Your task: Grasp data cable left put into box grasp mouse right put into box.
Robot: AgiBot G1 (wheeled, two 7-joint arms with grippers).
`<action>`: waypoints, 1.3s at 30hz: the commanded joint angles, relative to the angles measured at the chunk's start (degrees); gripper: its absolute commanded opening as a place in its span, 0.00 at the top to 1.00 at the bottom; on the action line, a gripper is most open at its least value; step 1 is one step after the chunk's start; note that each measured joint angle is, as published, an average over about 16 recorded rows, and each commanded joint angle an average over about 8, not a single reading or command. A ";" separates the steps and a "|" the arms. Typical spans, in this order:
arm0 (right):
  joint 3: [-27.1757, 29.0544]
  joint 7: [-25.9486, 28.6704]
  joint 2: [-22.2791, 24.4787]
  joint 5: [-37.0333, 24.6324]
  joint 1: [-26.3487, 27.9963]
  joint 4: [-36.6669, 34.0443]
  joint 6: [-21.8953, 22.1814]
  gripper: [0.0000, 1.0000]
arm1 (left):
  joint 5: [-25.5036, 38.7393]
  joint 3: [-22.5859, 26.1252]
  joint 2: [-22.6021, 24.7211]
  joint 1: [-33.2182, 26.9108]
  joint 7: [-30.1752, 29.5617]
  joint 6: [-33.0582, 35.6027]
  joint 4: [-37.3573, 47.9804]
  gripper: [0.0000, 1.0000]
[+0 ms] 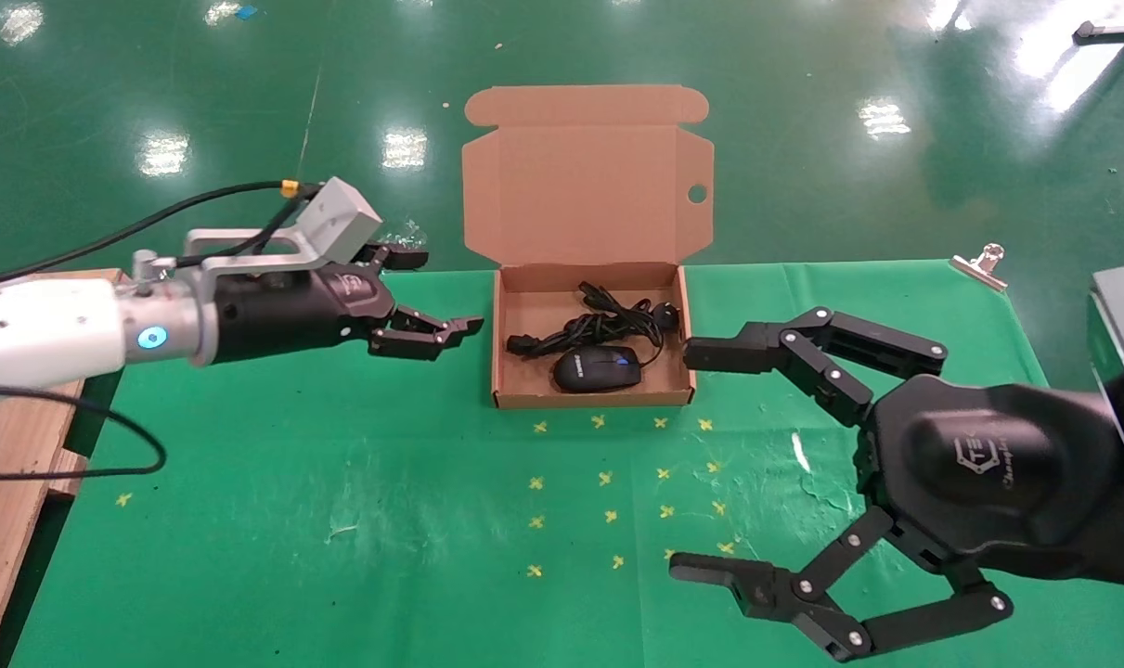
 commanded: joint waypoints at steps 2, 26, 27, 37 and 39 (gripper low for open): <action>-0.02 -0.01 0.00 0.01 0.01 -0.01 0.00 0.00 | -3.52 -2.01 -1.74 1.89 0.91 2.73 -2.23 0.00; -0.12 -0.06 0.05 0.08 0.03 -0.01 0.04 0.00 | -31.46 -17.99 -15.54 16.88 8.17 24.46 -19.93 0.00; -0.13 -0.06 0.05 0.08 0.04 -0.01 0.04 0.00 | -32.38 -18.51 -15.99 17.37 8.41 25.17 -20.51 0.00; -0.12 -0.08 0.10 0.16 -0.01 0.02 0.02 0.00 | -37.57 -21.47 -18.50 20.10 9.57 29.10 -23.71 0.00; -0.13 -0.08 0.09 0.15 0.00 0.01 0.03 0.00 | -37.31 -21.31 -18.37 19.96 9.51 28.89 -23.54 0.00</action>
